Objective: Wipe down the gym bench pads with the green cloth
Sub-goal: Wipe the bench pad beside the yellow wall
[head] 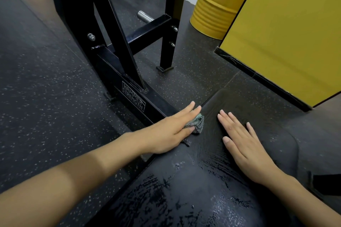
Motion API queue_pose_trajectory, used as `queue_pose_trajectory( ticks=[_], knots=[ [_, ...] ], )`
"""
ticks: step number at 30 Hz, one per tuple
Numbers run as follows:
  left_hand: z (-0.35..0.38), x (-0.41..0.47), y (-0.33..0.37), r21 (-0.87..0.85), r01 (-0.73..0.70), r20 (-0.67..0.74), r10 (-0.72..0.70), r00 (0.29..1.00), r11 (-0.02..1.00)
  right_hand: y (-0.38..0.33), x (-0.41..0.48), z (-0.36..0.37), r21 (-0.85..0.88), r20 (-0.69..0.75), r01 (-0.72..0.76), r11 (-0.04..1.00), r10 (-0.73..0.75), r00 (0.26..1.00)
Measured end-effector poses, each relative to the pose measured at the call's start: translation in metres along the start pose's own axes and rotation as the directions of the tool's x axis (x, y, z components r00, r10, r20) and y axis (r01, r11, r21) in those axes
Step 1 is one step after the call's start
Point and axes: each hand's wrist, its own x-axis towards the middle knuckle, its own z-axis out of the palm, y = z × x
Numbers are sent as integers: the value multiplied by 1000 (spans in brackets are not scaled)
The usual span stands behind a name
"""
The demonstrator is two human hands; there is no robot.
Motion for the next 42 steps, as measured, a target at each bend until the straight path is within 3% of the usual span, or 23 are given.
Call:
queue_pose_trajectory(
  ticks=[7,19,27,42],
  knots=[
    [0,22,1,-81,3,-37,-6,999,997,0,0,0,-6,12,-4,1000,4,1000],
    [8,-55,1,-46,-16,-5,15,1000,999,-14,-9,3,-42,49,-33,999,35,998],
    [14,-91,-1,-75,48,-3,-48,999,996,-60,-51,13,-61,81,138,989,-133,988],
    [8,-25,0,-63,9,-71,-13,997,998,-66,-53,15,-100,67,144,984,-138,988]
  ],
)
